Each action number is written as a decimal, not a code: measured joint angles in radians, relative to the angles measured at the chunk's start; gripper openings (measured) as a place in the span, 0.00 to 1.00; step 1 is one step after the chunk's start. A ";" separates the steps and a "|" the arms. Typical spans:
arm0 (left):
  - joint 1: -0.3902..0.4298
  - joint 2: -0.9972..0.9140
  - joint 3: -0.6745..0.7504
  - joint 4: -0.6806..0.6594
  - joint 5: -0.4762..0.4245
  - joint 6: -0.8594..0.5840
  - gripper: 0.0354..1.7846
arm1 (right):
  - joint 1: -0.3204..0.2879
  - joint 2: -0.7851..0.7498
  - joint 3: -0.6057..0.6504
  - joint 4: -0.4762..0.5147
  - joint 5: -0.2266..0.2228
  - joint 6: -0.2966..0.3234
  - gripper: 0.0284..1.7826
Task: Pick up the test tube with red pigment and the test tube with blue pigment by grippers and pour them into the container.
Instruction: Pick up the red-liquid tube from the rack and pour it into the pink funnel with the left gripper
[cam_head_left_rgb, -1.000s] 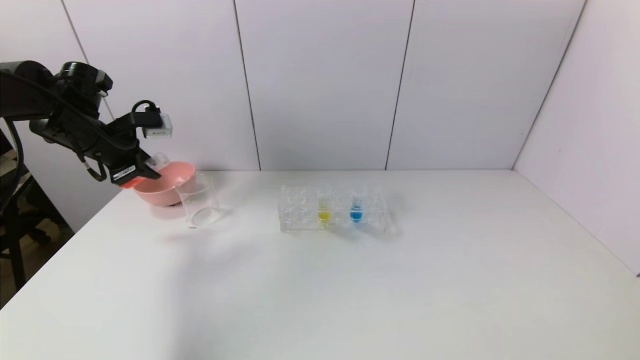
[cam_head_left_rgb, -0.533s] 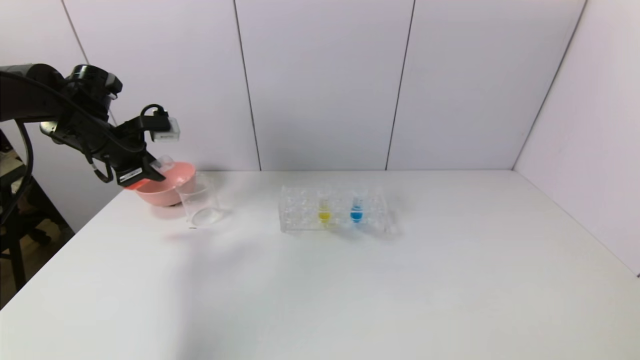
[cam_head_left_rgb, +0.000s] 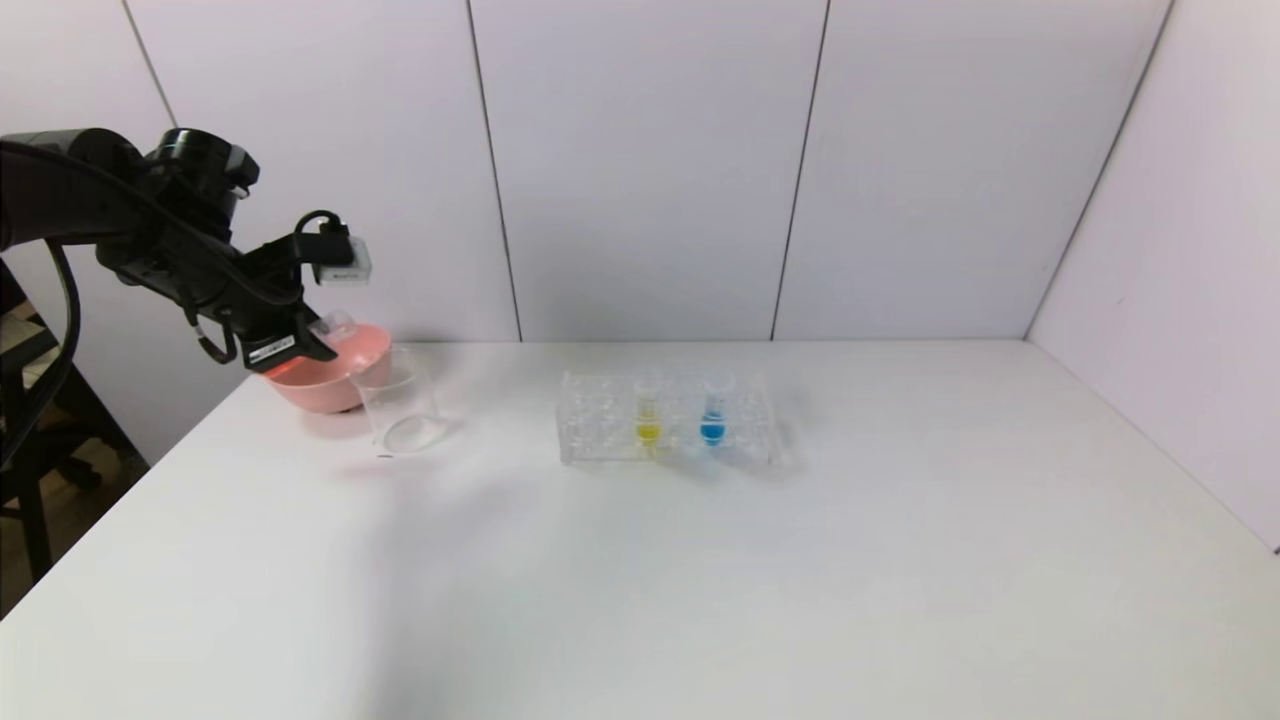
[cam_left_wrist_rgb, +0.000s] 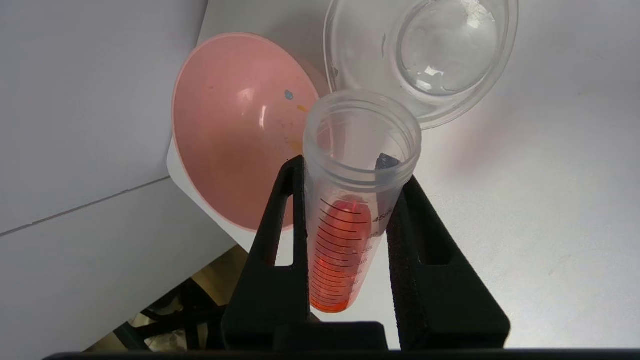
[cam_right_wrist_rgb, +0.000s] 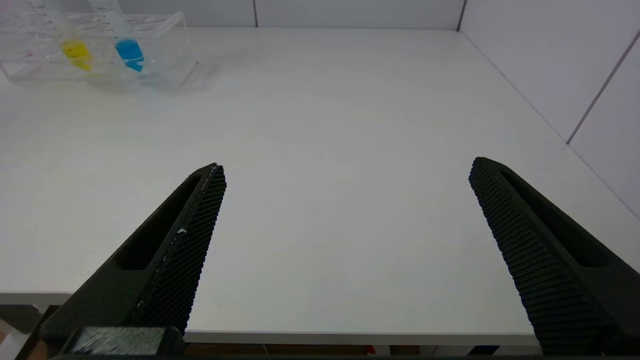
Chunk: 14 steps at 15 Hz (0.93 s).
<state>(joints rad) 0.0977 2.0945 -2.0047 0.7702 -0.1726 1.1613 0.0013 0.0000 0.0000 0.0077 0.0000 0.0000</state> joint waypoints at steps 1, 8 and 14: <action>-0.001 0.000 0.000 0.000 0.002 0.000 0.24 | 0.000 0.000 0.000 0.000 0.000 0.000 1.00; -0.012 0.004 0.000 -0.007 0.064 -0.003 0.24 | 0.000 0.000 0.000 0.000 0.000 0.000 1.00; -0.029 0.012 0.000 -0.014 0.111 -0.005 0.24 | 0.000 0.000 0.000 0.000 0.000 0.000 1.00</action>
<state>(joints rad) 0.0687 2.1062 -2.0043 0.7562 -0.0611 1.1560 0.0013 0.0000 0.0000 0.0077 0.0000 0.0000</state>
